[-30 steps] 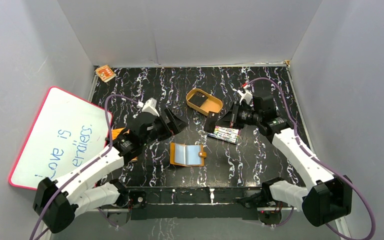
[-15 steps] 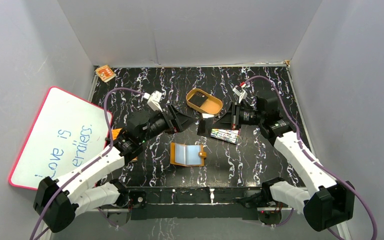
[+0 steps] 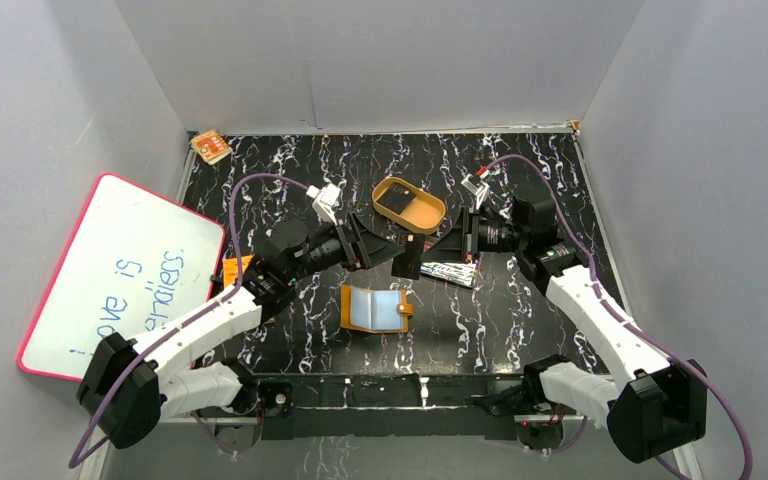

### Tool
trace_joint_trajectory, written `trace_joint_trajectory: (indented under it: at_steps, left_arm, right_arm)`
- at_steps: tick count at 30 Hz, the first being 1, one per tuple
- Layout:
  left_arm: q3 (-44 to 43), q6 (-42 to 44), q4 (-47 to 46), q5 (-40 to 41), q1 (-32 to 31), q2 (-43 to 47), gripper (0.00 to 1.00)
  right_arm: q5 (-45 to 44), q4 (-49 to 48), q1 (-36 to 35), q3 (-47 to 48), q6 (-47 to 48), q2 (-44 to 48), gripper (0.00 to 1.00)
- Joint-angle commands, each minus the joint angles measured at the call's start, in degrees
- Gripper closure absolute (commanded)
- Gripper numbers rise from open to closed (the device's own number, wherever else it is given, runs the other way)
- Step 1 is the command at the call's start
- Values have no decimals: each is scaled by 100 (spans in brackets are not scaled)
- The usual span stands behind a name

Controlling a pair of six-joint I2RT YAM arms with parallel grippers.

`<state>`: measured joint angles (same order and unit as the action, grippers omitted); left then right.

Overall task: Put the credit cards into the card holder
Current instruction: Insert the credit card into the card holder.

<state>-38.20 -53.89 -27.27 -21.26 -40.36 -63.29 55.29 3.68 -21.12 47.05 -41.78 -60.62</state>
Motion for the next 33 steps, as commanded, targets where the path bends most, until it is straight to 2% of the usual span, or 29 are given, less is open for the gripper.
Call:
trace_joint_trajectory:
  at_steps: [1, 5, 9, 16, 23, 28, 31, 33]
  left_arm:
    - [68, -260, -589, -412, -18, -42, 21]
    - [74, -364, -776, -572, -20, -161, 27]
    - [56, -374, -786, -602, -22, -216, 38]
    - [55, -402, -858, -677, -24, -194, 72]
    - [126, -551, -1013, -627, -20, -210, 98]
    - [154, -644, -1086, -593, -25, -185, 100]
    - [186, -681, -1112, -575, -25, -150, 100]
    - [234, -730, -1157, -553, -24, -125, 100]
  right_arm:
    - [281, -680, -16, -56, -187, 81, 100]
    - [329, -800, -21, -95, -260, 86, 100]
    - [392, -972, -15, -157, -327, 104, 100]
    - [443, -1192, -27, -204, -430, 172, 100]
    - [292, -1314, -29, -302, -587, 220, 100]
    - [187, -1525, -31, -434, -774, 253, 69]
    - [150, -1663, -29, -500, -919, 273, 58]
    - [137, -1811, -29, -566, -1050, 267, 54]
